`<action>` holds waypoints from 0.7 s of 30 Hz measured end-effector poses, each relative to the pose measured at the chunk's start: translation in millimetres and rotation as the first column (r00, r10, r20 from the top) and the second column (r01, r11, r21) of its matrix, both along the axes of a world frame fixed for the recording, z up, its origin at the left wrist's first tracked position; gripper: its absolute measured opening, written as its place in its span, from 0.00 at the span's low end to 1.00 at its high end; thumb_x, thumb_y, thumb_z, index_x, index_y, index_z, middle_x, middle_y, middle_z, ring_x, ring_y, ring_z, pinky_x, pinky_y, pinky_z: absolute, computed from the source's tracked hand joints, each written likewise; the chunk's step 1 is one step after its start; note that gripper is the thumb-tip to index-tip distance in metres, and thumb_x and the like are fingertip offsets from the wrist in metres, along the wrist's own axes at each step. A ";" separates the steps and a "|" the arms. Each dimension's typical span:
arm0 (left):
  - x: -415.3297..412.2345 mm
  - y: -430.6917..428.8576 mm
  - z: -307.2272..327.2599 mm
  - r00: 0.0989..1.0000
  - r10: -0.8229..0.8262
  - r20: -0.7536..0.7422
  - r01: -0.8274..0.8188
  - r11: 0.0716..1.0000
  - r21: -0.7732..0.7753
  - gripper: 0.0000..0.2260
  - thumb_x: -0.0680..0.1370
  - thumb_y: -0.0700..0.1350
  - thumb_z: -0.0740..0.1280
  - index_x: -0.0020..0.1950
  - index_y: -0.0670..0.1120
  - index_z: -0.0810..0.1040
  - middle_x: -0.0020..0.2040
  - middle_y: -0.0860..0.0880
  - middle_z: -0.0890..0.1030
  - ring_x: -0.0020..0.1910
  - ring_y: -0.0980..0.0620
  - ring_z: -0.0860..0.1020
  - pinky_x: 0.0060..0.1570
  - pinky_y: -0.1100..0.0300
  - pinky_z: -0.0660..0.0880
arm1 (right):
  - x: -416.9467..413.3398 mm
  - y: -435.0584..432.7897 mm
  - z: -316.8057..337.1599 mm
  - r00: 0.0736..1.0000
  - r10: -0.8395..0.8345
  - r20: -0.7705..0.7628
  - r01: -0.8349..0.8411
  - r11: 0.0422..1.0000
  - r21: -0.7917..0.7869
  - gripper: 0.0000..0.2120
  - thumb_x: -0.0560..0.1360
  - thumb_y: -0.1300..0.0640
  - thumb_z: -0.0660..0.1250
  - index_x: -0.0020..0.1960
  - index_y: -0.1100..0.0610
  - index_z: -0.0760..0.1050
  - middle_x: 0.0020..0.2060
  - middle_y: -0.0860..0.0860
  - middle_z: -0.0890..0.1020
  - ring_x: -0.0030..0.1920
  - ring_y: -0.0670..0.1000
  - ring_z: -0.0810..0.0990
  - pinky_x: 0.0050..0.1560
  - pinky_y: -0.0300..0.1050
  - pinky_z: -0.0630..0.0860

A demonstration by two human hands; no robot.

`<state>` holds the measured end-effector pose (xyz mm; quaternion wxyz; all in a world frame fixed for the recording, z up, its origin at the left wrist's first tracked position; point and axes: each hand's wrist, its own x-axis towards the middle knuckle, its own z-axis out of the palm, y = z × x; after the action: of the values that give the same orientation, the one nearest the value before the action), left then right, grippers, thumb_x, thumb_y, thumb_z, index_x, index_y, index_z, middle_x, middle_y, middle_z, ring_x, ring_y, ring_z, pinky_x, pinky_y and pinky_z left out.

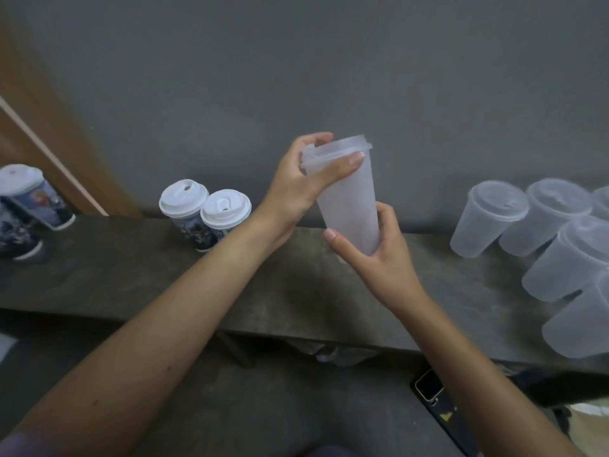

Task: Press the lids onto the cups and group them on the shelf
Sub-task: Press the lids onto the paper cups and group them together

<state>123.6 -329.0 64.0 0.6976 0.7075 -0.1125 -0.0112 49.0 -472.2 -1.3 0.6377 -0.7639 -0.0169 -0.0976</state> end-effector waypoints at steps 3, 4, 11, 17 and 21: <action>-0.8 7.2 6.5 0.997 -0.044 -0.066 0.034 0.987 -0.155 0.38 0.65 0.58 0.79 0.70 0.44 0.73 0.62 0.44 0.82 0.58 0.49 0.82 0.58 0.52 0.79 | -6.3 4.7 12.4 1.000 0.008 0.018 -0.008 1.000 0.018 0.34 0.67 0.35 0.78 0.66 0.45 0.68 0.56 0.36 0.78 0.57 0.43 0.81 0.50 0.49 0.84; -1.9 10.3 8.8 0.992 -0.098 -0.080 0.081 0.977 -0.196 0.38 0.67 0.58 0.80 0.70 0.42 0.74 0.60 0.44 0.82 0.57 0.47 0.82 0.58 0.51 0.79 | -8.8 6.2 15.7 1.000 0.012 0.021 -0.012 1.000 0.014 0.34 0.67 0.35 0.78 0.66 0.45 0.68 0.57 0.37 0.78 0.57 0.43 0.81 0.51 0.49 0.84; -16.6 21.6 16.3 0.881 -0.462 -0.107 0.348 0.784 -0.514 0.36 0.68 0.61 0.76 0.69 0.42 0.76 0.65 0.44 0.80 0.65 0.42 0.78 0.67 0.42 0.74 | -26.0 15.3 51.9 0.955 0.278 -0.103 -0.226 0.908 0.353 0.24 0.75 0.42 0.71 0.64 0.56 0.75 0.52 0.55 0.83 0.44 0.52 0.83 0.38 0.44 0.80; -25.6 18.3 30.5 0.906 -0.372 -0.202 0.269 0.874 -0.406 0.30 0.69 0.59 0.75 0.65 0.43 0.78 0.54 0.46 0.84 0.54 0.47 0.83 0.56 0.49 0.77 | -39.2 20.6 69.9 0.928 0.333 -0.166 -0.244 0.882 0.403 0.27 0.77 0.40 0.70 0.66 0.58 0.73 0.53 0.58 0.83 0.41 0.52 0.85 0.42 0.50 0.83; -34.6 26.1 39.3 0.885 -0.420 -0.202 0.291 0.836 -0.465 0.32 0.69 0.60 0.75 0.66 0.42 0.79 0.56 0.45 0.84 0.55 0.46 0.82 0.59 0.48 0.78 | -49.6 33.4 78.9 0.938 0.306 -0.161 -0.220 0.887 0.406 0.27 0.78 0.38 0.67 0.64 0.59 0.72 0.45 0.59 0.81 0.33 0.53 0.81 0.35 0.48 0.79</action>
<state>89.1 -302.9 103.3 0.8279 0.4959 -0.1373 -0.2232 -0.6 -438.8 77.7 0.7794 -0.6214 -0.0307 0.0741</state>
